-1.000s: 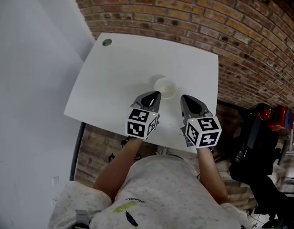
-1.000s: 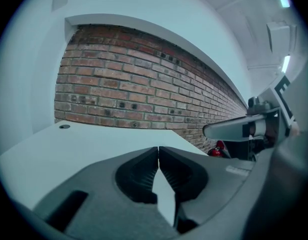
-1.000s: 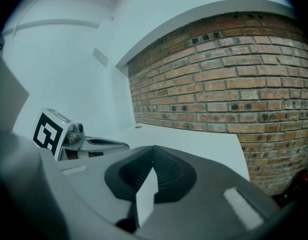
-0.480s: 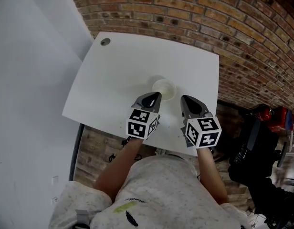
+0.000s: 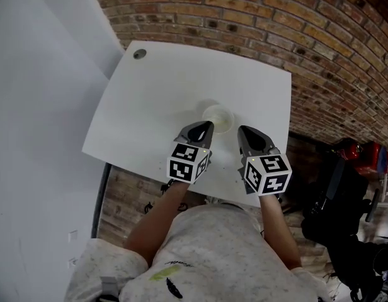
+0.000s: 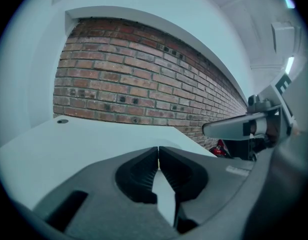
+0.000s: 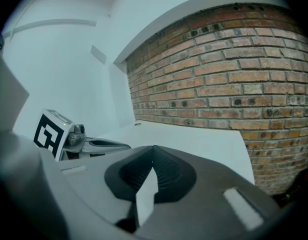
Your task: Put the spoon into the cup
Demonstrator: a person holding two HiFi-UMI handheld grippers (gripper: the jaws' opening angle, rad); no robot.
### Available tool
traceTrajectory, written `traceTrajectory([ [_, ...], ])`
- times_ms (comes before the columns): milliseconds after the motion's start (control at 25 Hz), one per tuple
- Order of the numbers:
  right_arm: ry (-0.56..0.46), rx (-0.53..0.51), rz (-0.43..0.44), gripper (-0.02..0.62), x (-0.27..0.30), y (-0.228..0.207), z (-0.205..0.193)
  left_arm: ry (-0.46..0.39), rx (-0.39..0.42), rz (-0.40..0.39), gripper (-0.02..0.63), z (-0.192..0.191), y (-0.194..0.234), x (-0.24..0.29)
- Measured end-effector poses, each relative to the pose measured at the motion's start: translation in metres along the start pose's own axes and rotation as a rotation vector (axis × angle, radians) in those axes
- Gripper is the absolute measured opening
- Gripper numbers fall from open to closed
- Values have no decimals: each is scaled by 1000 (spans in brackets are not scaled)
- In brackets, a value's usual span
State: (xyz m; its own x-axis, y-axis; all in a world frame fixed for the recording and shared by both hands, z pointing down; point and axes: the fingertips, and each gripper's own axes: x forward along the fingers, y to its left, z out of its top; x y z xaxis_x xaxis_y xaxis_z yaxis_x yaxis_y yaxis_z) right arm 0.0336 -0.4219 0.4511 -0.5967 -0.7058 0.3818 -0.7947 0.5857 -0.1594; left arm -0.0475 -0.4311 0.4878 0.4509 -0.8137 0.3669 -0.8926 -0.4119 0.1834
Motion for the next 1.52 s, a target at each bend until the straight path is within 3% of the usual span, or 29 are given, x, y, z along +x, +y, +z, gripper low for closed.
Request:
traceTrajectory([
  [1080, -3, -8, 12, 11, 0, 17, 1, 44, 25, -9, 16, -11, 3, -8],
  [1520, -20, -10, 16, 11, -19, 32, 1, 10, 42, 7, 31, -1, -5, -36],
])
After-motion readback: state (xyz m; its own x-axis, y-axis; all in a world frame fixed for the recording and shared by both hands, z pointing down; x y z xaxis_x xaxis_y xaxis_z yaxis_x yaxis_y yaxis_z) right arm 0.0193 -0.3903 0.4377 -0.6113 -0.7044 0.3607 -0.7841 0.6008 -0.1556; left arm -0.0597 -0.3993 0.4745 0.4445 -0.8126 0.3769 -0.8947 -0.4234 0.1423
